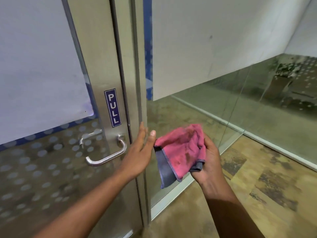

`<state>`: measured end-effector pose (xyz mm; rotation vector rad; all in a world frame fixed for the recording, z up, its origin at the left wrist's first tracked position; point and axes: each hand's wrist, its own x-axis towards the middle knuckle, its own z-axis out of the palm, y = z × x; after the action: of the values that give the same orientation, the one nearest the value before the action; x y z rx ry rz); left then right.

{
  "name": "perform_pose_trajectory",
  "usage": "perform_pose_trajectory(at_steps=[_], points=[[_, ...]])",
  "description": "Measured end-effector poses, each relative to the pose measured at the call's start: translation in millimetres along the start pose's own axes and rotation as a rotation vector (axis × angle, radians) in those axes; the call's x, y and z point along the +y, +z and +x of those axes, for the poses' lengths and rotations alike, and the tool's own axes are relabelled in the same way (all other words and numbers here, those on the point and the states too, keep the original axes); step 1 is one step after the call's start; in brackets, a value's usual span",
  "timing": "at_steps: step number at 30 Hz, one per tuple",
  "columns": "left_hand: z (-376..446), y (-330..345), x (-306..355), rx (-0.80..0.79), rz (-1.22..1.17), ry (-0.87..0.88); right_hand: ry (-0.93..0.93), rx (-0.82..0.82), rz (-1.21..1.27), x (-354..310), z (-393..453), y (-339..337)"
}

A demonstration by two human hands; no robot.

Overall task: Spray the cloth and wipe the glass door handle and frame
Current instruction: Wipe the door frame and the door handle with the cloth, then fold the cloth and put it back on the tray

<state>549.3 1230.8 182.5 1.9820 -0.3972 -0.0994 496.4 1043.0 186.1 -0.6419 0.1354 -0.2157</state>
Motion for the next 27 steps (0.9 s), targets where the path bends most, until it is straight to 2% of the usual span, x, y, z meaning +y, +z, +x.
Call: perform_pose_trajectory(at_steps=[3,7,11,17,24,27], points=[[22,35,16,-0.039,-0.239,-0.094,-0.065,0.022,0.026,-29,10,-17],[45,90,37,-0.331,-0.726,-0.251,-0.114,0.041,0.019,-68,25,-42],[69,147,55,-0.447,-0.967,-0.338,-0.091,0.08,0.044,-109,40,-73],[113,223,68,-0.384,-0.89,-0.319,-0.033,0.218,0.0,-170,57,-132],[152,317,94,-0.333,-0.888,-0.348,-0.124,0.369,-0.452,-227,58,-210],[160,354,104,-0.36,-0.909,-0.375,-0.121,0.424,-0.546,-241,55,-236]])
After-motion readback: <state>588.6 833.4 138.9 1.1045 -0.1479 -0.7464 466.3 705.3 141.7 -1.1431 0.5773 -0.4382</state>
